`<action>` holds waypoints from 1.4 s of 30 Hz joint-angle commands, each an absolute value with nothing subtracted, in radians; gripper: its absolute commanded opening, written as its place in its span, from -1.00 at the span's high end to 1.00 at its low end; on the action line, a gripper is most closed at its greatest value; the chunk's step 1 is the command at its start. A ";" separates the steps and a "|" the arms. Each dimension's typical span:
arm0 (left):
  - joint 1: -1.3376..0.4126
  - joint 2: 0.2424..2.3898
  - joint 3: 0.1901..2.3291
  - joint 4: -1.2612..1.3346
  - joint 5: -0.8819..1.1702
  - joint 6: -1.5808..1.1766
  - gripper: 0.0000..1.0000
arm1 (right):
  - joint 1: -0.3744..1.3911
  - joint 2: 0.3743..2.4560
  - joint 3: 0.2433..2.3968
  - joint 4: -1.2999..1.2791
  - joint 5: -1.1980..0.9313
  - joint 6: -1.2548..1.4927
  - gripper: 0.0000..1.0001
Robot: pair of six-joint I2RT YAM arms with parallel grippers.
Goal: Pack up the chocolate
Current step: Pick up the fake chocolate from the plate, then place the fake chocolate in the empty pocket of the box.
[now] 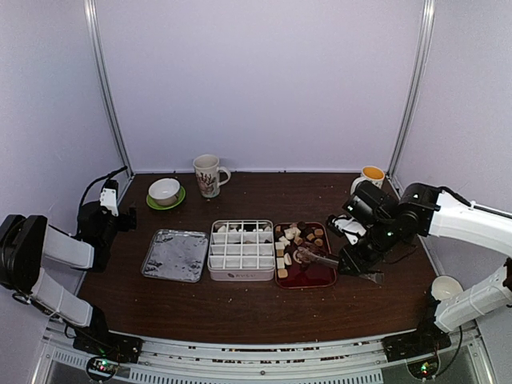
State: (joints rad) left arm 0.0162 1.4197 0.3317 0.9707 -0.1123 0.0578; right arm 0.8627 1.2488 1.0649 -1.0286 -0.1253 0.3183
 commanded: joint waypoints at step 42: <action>0.024 1.425 0.327 1.020 -0.106 0.051 -0.96 | 0.911 1.764 1.449 -0.509 -0.420 0.343 0.47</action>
